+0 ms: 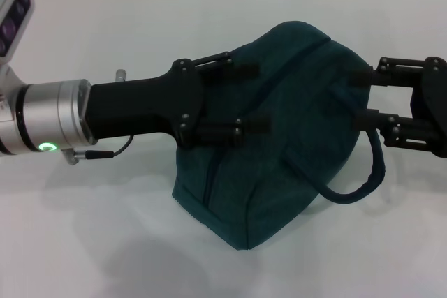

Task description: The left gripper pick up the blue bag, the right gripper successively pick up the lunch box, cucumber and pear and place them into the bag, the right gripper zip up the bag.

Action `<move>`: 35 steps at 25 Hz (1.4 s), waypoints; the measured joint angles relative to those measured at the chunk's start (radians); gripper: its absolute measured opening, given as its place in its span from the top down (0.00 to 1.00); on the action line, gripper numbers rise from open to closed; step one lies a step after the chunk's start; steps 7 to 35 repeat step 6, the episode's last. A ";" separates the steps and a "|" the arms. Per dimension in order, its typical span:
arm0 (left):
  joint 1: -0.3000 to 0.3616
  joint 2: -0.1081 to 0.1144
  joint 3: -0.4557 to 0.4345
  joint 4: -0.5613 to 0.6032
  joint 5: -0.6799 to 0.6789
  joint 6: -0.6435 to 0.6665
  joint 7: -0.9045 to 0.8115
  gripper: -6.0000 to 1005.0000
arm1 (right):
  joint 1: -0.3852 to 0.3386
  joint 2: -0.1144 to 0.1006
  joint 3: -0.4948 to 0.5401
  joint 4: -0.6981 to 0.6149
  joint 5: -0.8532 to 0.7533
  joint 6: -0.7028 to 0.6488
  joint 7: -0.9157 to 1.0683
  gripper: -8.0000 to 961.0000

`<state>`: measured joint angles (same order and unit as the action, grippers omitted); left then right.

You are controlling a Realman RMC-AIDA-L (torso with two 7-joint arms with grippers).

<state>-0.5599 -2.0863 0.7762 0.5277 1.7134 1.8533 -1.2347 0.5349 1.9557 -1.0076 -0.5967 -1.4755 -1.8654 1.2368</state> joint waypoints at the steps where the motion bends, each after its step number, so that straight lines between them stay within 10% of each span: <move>1: -0.001 0.000 -0.001 0.000 0.000 -0.001 0.000 0.11 | 0.001 0.000 -0.001 0.000 0.000 -0.001 0.002 0.40; 35: -0.001 0.000 -0.003 0.000 -0.001 -0.003 0.003 0.11 | 0.002 -0.001 -0.004 0.000 0.000 -0.008 0.010 0.40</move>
